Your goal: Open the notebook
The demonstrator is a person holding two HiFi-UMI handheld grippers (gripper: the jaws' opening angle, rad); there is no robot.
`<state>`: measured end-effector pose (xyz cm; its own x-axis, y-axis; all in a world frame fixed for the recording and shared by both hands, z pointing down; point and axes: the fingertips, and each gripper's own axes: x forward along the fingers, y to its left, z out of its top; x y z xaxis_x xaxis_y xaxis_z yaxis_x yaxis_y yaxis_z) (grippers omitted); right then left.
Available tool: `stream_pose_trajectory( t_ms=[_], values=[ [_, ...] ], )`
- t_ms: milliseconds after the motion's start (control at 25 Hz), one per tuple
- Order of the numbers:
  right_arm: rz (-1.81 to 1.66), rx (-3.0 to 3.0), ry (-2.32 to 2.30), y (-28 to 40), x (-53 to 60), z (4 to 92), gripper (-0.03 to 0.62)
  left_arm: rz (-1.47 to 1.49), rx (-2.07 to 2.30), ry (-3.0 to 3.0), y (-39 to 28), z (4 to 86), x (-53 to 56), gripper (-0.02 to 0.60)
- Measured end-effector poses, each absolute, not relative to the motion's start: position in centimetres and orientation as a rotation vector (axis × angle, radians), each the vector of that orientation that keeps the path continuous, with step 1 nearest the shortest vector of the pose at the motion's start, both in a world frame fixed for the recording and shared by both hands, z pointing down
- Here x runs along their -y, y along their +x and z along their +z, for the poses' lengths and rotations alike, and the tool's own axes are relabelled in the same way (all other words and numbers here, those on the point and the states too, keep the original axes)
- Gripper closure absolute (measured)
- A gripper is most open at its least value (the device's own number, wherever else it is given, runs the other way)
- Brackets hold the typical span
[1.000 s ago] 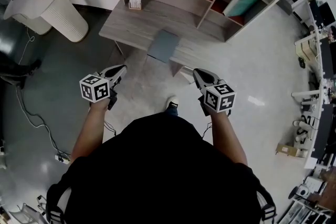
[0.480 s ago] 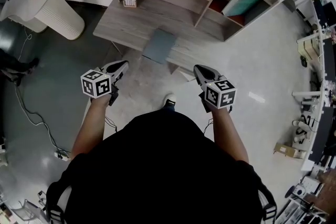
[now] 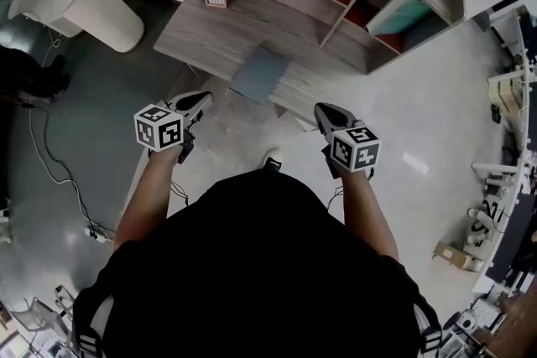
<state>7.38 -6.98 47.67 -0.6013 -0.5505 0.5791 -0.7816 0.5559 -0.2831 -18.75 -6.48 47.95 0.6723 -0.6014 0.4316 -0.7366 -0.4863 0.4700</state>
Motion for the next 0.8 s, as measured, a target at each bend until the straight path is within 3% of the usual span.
stream_pose_trajectory(
  t_ms=[800],
  values=[
    [0.764, 2.391, 0.863, 10.0, 12.1, 51.4, 0.594, 0.358, 1.055, 2.206, -11.9, 49.0, 10.9, 0.572]
  ],
)
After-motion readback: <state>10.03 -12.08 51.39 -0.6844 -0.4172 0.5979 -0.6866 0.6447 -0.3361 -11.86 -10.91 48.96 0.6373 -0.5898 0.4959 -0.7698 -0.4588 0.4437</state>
